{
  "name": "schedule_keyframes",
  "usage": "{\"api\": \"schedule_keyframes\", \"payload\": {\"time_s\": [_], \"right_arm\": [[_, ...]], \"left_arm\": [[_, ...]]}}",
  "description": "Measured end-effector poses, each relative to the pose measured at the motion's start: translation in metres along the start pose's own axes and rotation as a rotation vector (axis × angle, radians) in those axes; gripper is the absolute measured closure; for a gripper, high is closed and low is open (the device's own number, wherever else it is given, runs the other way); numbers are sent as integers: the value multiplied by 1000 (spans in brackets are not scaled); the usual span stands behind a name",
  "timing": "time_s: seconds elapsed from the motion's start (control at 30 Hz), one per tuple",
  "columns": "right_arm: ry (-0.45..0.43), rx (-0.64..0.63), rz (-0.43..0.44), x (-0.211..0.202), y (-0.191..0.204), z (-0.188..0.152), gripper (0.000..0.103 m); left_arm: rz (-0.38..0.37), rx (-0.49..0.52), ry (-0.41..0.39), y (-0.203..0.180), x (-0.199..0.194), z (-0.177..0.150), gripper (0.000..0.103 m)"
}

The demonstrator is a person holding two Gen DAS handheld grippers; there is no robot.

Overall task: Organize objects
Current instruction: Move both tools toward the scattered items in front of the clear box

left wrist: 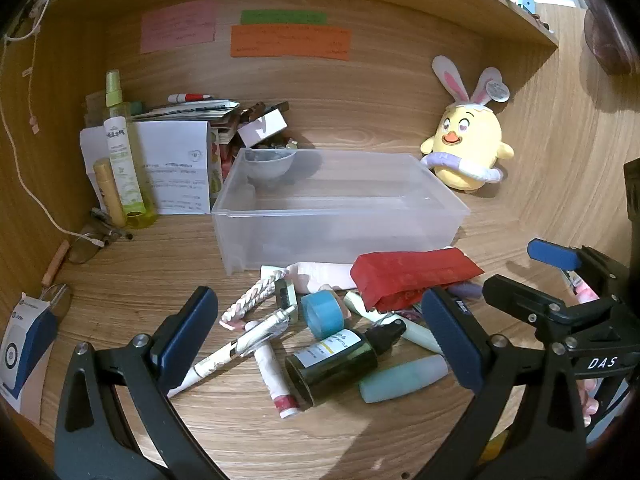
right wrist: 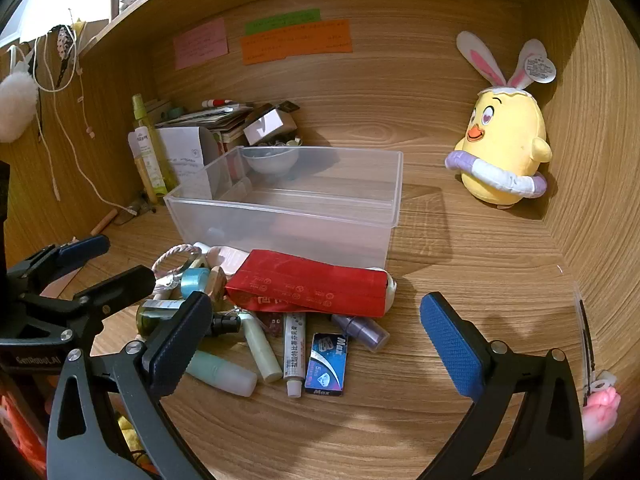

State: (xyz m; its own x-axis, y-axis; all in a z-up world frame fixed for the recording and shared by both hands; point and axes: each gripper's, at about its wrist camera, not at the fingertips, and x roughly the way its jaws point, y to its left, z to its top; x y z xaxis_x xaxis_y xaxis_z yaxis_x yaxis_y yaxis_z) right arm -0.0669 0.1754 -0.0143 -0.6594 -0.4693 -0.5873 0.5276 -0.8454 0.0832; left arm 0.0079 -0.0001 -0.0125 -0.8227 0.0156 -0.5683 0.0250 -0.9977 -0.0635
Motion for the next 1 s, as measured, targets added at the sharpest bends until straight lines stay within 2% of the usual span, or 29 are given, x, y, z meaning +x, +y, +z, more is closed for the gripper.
{"api": "schedule_keyframes", "payload": {"time_s": [1.0], "right_arm": [[10, -9, 12, -1, 5, -1, 0]], "left_arm": [[-27, -13, 18, -2, 2, -4, 0]]}}
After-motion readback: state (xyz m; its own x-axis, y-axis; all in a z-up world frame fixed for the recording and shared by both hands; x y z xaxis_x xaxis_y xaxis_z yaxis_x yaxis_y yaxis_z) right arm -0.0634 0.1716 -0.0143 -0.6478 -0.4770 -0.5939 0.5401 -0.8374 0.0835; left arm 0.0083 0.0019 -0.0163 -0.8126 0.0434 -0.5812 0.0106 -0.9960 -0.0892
